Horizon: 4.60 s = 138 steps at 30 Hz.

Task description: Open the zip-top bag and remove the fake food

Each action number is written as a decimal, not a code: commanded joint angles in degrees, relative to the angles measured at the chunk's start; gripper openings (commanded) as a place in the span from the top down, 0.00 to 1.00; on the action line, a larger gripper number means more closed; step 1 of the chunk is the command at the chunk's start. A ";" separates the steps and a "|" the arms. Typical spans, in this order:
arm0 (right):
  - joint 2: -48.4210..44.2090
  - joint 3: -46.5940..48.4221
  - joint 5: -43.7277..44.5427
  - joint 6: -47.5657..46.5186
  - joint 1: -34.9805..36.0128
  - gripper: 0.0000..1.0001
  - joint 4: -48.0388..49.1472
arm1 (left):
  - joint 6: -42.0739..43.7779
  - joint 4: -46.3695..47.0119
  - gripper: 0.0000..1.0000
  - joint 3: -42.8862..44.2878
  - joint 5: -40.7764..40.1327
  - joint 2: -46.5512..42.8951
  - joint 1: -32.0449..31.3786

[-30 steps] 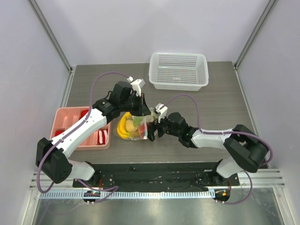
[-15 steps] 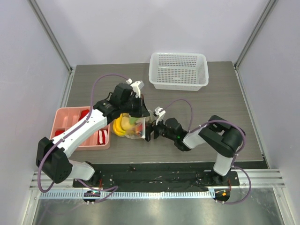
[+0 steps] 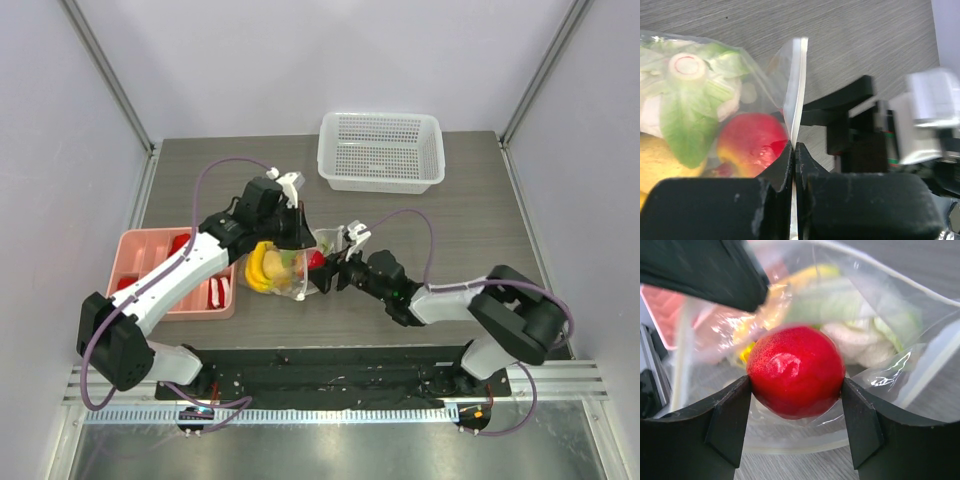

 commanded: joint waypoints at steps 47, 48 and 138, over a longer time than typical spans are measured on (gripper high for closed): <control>5.82 50.74 21.38 -2.93 -25.47 0.87 -52.51 | 4.43 -1.77 1.00 3.90 -1.56 -3.11 4.97; 7.94 52.32 21.37 -3.37 -26.44 0.87 -52.51 | 4.53 -1.86 1.00 3.72 -1.99 -3.37 4.97; 7.43 14.38 -2.36 26.51 -2.36 0.58 -4.81 | 2.24 2.44 1.00 0.29 2.75 -2.76 4.97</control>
